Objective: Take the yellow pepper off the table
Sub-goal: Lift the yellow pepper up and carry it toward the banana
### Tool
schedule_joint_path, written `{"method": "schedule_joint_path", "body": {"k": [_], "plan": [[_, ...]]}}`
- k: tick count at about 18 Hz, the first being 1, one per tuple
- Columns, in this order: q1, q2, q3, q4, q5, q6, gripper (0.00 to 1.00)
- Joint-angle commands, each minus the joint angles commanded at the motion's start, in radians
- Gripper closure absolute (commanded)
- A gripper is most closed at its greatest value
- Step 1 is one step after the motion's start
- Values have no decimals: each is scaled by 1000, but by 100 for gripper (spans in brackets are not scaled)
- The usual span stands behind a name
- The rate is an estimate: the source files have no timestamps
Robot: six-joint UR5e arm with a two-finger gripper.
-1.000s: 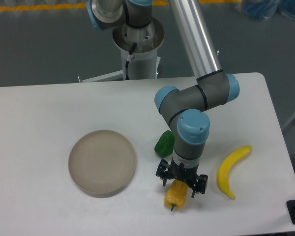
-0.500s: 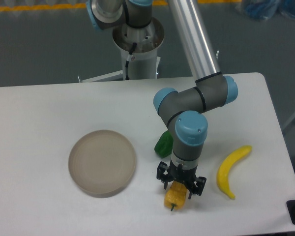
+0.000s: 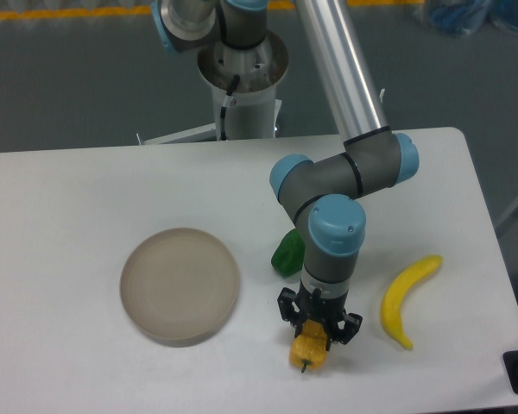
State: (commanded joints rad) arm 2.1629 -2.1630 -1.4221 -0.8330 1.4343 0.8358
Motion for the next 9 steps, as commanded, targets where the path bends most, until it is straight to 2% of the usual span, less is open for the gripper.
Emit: {"method": "schedule_joint_path", "body": {"k": [5, 7, 9], "plan": [[37, 70, 51, -8, -6, 49, 56], [77, 121, 42, -20, -8, 74, 56], [103, 144, 37, -21, -6, 112, 58]]}}
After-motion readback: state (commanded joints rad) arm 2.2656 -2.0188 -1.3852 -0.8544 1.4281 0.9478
